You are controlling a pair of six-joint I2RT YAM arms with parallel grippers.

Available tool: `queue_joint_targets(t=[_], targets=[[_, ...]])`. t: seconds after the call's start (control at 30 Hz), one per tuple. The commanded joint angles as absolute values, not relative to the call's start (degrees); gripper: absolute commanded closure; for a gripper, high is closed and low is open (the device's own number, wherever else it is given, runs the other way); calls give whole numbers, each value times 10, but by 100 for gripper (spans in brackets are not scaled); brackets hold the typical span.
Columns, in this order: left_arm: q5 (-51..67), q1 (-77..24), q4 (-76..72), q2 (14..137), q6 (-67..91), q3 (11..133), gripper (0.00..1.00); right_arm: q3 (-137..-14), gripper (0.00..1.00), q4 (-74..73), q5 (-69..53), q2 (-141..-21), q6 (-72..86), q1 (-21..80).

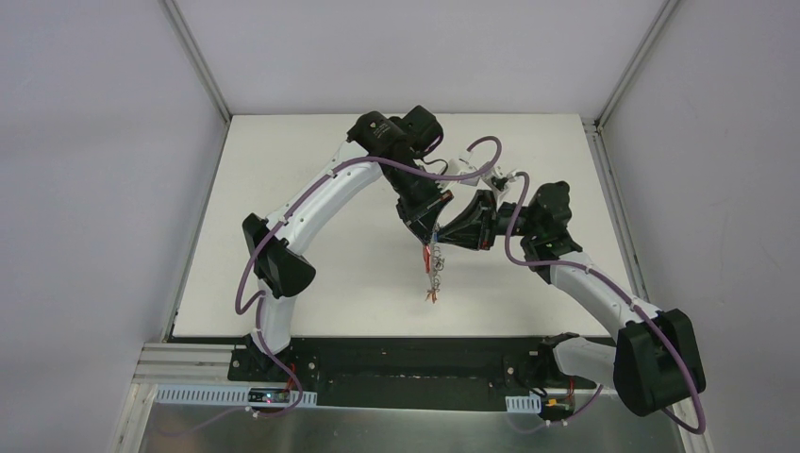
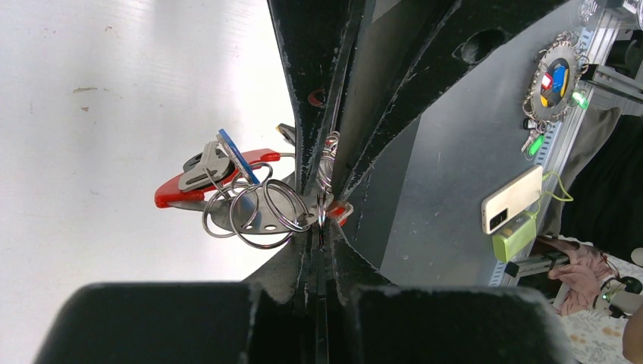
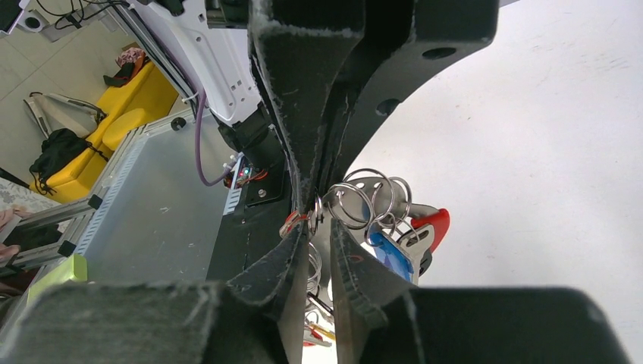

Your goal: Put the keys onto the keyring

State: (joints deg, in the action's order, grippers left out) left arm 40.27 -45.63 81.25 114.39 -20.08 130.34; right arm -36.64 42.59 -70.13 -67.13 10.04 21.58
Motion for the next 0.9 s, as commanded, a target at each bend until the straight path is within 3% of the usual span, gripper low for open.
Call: queue_joint_targets(t=[0.0,0.4,0.87], targets=[[421,-455,799,1145,-193,1303,100,-390,82,435,-726,-676,98,231],[407,-456,786,1139,-189,1295,100,-397,81,438,-721,-692,115,240],[447,-455,769,1121,-193,1281,100,-361,82,565,-680,-696,212,231]])
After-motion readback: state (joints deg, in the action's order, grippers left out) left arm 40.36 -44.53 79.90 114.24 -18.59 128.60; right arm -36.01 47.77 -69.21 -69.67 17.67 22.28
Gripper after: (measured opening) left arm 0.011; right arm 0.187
